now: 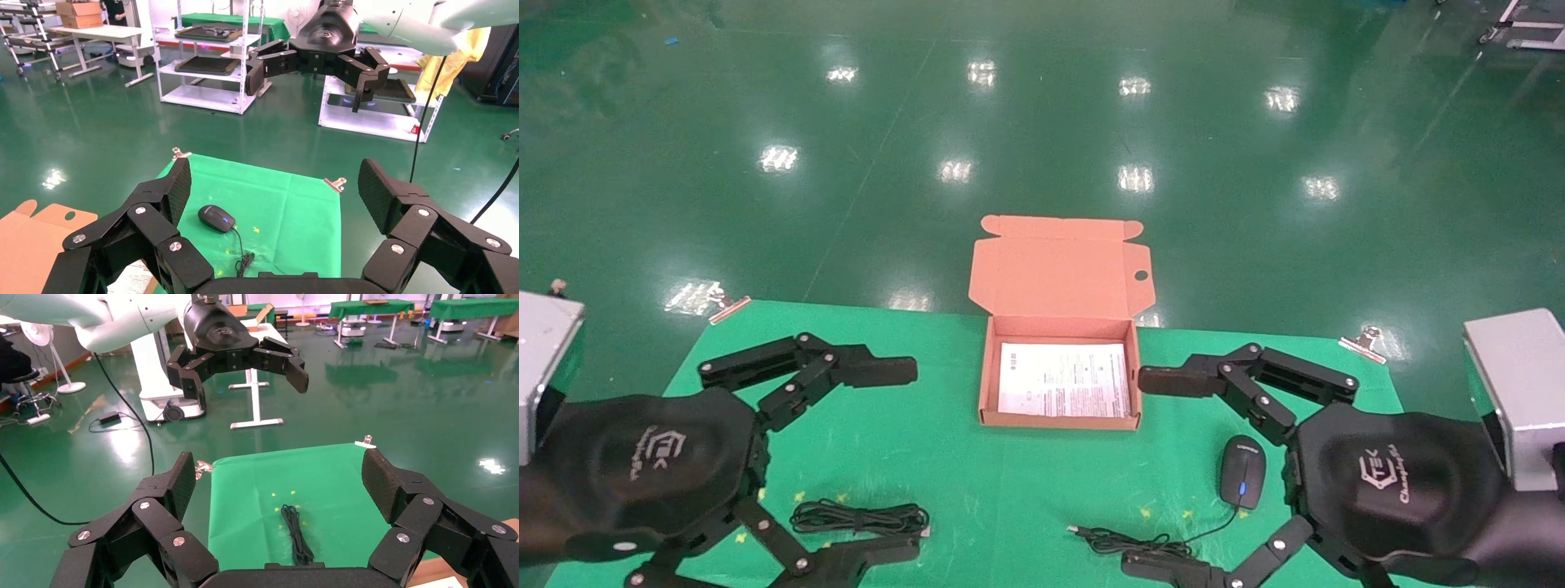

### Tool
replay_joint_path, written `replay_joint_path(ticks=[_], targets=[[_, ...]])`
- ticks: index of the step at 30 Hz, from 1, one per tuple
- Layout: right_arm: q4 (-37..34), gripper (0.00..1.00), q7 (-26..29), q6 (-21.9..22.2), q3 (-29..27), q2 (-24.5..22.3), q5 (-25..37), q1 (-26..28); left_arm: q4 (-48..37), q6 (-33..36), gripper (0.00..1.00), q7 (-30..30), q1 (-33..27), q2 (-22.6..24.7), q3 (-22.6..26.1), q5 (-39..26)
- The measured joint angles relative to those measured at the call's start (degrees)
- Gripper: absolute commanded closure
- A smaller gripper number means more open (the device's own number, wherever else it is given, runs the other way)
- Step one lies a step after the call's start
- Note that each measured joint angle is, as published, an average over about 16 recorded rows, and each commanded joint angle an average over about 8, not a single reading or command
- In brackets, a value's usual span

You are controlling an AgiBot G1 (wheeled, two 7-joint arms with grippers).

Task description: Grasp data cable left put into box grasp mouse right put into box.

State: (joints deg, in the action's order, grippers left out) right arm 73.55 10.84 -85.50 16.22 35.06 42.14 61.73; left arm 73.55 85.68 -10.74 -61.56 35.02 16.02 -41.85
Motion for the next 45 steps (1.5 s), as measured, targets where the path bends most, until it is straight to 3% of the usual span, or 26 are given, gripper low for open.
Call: replay_joint_path(ticks=[26,35,45], targets=[[0.5,0.0,-0.3,-0.4,0.8,-0.4,2.5,1.0,0.3,0.5,0.0,-0.7,-1.5,0.4,1.5,-2.7],[2.6,0.0,-4.0,-2.1,4.7,-0.7,13.3,6.4,1.4,2.4,0.0,-3.3,-7.6,1.1,6.5,-12.0],[4.2,0.0,-11.9,-3.8,14.2,1.5,29.6,15.9,2.9,3.7,0.0,-4.6,-16.7,3.7,15.7,-27.3]])
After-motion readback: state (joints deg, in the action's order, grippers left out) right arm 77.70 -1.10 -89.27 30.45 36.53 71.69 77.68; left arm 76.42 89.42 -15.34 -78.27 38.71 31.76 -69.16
